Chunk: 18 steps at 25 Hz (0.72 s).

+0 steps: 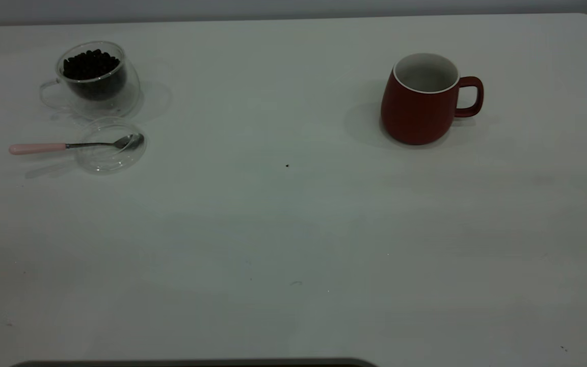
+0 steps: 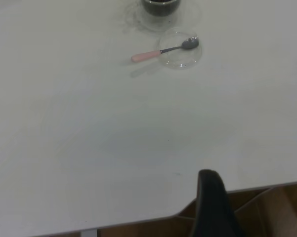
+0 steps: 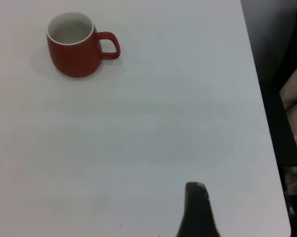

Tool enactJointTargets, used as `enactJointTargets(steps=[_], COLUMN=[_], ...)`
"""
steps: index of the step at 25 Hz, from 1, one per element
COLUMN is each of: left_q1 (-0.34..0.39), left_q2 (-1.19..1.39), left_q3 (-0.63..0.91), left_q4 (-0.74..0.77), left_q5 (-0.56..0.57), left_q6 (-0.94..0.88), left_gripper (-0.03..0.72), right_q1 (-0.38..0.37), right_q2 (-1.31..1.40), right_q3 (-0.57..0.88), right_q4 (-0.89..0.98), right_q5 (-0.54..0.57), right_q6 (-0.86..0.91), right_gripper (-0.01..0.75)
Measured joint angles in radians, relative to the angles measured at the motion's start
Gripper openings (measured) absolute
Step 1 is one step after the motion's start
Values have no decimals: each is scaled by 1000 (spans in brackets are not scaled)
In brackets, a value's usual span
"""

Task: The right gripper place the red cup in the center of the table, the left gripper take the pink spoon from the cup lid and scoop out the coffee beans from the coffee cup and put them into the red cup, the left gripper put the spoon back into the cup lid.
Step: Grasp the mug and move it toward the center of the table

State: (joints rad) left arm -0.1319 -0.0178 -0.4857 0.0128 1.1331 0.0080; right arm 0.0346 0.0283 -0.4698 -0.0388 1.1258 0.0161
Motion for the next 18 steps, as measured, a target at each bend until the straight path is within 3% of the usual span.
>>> enactJointTargets(steps=[14, 18], left_q1=[0, 0], left_q2=[0, 0], left_q3=[0, 0], left_q4=[0, 0], left_q5=[0, 0], left_q6=[0, 0], left_gripper=[517, 517], right_q1=[0, 0], right_q2=[11, 150], right_q3=[-2, -34], right_q4=[39, 73], right_q5=[0, -68], right_q6=[-21, -43], right_gripper=[581, 581])
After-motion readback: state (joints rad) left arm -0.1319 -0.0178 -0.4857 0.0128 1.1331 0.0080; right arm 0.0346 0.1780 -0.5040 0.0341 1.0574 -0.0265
